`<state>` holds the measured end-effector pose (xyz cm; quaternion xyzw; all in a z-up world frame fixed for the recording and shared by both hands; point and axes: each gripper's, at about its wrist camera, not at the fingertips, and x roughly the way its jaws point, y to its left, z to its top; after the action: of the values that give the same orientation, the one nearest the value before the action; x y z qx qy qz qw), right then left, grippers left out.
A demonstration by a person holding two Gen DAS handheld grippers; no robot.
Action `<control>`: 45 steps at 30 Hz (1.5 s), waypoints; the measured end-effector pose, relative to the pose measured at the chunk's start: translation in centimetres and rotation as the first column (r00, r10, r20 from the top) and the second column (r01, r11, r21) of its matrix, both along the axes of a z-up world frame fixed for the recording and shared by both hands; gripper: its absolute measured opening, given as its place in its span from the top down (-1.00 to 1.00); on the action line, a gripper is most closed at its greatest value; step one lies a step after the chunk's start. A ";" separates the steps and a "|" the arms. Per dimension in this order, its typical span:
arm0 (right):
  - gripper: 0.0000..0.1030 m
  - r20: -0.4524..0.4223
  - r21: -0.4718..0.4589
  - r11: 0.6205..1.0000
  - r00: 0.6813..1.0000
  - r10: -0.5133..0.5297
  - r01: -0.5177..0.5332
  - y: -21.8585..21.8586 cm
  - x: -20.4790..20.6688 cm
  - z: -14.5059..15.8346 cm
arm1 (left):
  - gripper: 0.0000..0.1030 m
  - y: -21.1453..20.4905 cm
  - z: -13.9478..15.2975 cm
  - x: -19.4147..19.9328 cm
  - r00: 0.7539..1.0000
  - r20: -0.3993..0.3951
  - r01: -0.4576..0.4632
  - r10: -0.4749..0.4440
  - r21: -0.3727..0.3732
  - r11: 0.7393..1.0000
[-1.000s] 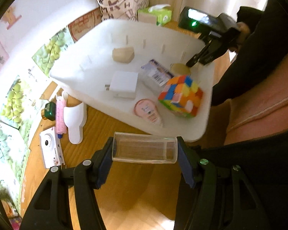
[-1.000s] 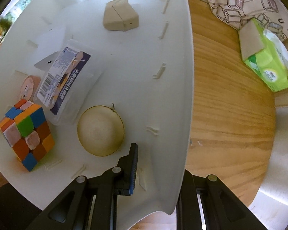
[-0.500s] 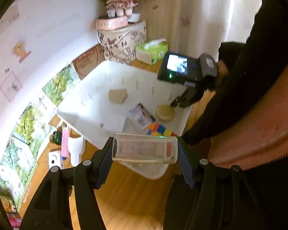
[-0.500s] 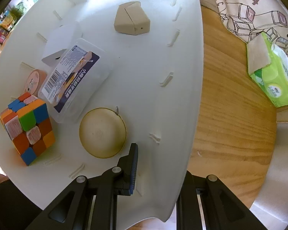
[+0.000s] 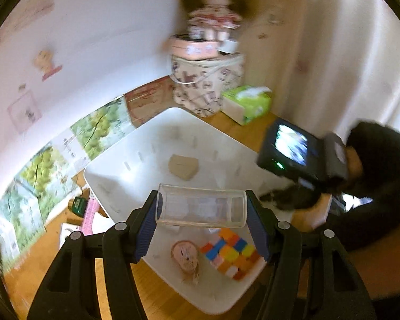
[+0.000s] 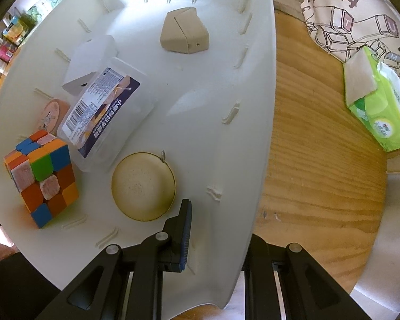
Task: Organize rigid objects
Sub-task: 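Carry the clear plastic box with the left tool and release it into the tray, then withdraw the left tool and move it to the black charger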
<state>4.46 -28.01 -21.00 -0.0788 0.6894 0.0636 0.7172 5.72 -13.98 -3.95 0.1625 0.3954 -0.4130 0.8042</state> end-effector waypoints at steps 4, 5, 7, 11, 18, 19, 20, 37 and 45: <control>0.63 0.003 0.002 1.000 1.000 -0.001 0.001 0.0 -0.1 0.1 | -0.27 -0.6 -0.7 1.3 0.993 -0.012 -0.114 0.114 -0.016 0.993; 0.63 0.004 0.002 1.000 1.000 0.000 0.000 0.0 -0.2 0.1 | -0.27 -0.8 -0.9 1.7 0.988 -0.017 -0.151 0.151 -0.015 0.988; 0.63 0.005 0.001 1.000 1.000 -0.002 0.002 0.0 -0.2 0.2 | -0.27 -0.8 -1.2 2.3 0.979 -0.035 -0.201 0.201 -0.013 0.979; 0.63 0.006 0.000 1.000 1.000 -0.004 0.004 0.0 -0.2 0.1 | -0.27 -0.5 -1.9 3.4 0.951 -0.060 -0.304 0.304 0.010 0.953; 0.63 0.005 -0.002 1.000 1.000 -0.004 0.004 0.1 -0.2 0.1 | -0.52 0.0 -2.4 3.6 0.930 -0.081 -0.355 0.359 0.060 0.933; 0.63 0.005 -0.004 1.000 1.000 -0.004 0.004 0.1 -0.2 0.2 | -0.55 0.0 -2.3 3.5 0.928 -0.078 -0.360 0.364 0.057 0.931; 0.63 0.005 -0.006 1.000 1.000 -0.005 0.005 0.1 -0.2 0.1 | -0.57 0.1 -2.2 3.4 0.927 -0.077 -0.364 0.368 0.056 0.930; 0.63 0.027 -0.037 0.998 0.998 -0.054 0.055 1.4 -0.5 0.9 | -0.59 8.0 -3.3 2.6 0.756 -0.052 -0.645 0.652 0.112 0.756; 0.63 0.008 -0.040 0.993 0.994 -0.109 0.110 0.9 -0.5 1.0 | -0.59 15.0 -5.3 2.7 0.597 -0.040 -0.788 0.801 0.160 0.595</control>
<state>4.01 -27.13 -19.99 -0.0555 0.6918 0.0100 0.7199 8.39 1.01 -9.30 -0.0030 0.4941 0.0065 0.8694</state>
